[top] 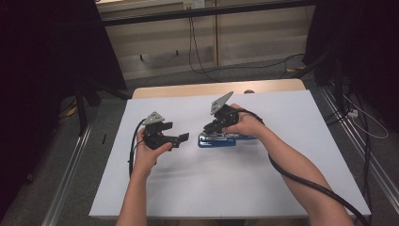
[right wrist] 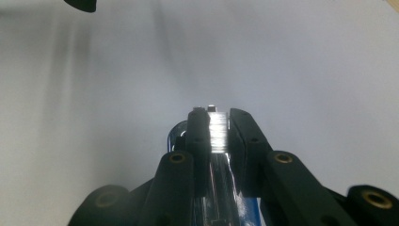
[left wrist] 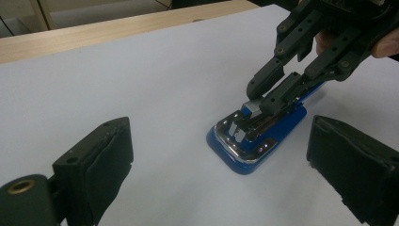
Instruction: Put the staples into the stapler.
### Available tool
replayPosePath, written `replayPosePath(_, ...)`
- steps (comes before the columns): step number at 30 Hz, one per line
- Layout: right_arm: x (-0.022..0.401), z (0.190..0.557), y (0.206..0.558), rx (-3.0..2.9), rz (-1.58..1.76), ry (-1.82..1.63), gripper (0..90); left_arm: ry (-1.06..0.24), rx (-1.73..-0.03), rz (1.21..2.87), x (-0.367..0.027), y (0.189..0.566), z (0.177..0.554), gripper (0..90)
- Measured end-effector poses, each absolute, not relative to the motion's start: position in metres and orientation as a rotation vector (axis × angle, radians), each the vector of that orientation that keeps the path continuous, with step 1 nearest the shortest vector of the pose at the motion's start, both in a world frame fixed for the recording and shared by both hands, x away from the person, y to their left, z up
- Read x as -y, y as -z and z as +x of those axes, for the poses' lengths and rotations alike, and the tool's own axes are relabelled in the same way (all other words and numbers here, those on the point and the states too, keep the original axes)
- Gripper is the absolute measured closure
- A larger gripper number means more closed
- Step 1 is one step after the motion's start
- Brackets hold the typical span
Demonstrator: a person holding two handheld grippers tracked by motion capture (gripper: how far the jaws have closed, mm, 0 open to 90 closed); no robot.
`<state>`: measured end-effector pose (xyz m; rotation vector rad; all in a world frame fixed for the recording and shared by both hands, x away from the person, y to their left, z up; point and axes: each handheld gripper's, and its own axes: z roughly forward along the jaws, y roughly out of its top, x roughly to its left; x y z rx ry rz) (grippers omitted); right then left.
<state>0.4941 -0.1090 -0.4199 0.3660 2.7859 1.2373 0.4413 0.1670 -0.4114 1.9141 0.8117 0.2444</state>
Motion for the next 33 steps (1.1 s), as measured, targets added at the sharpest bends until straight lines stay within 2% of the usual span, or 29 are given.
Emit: replayPosePath(33,0.1059,0.4954,0.4284,-2.819,0.305,-1.231,79.3,-0.238,-0.822,1.915,-0.1686,0.4118,0.442,7.6)
